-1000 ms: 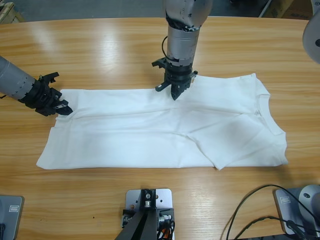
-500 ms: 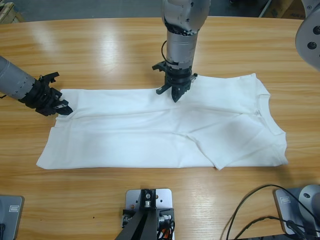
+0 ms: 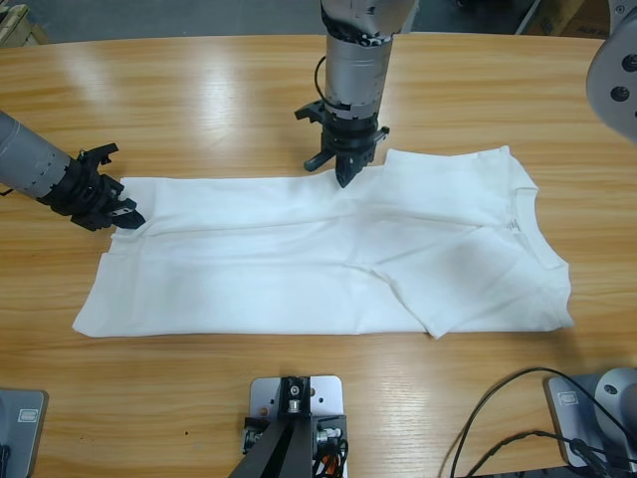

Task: Fold clothes

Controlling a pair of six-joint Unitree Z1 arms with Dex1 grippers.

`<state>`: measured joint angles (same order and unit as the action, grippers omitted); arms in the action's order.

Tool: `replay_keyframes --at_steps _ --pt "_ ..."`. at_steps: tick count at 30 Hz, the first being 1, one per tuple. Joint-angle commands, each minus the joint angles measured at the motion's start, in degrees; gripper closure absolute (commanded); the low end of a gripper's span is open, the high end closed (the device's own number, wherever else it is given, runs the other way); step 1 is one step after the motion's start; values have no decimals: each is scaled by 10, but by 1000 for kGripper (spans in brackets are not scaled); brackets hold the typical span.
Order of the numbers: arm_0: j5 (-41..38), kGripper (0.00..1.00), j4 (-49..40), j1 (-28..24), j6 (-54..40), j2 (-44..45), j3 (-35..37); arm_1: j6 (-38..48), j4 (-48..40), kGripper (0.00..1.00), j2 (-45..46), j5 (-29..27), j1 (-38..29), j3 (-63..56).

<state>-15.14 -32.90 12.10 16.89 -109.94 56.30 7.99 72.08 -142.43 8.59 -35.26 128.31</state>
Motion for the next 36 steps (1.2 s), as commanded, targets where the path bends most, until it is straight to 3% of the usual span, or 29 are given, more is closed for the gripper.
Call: replay_keyframes --at_steps 1,12,36 --pt "7 1000 6 9 -6 -41 0 -3 -3 1000 -37 5 -22 -35" --pt "7 1000 6 9 -6 -41 0 -3 -17 1000 -37 15 -29 -52" --pt "7 1000 6 10 -6 -43 1 -12 38 1000 -82 27 -34 53"
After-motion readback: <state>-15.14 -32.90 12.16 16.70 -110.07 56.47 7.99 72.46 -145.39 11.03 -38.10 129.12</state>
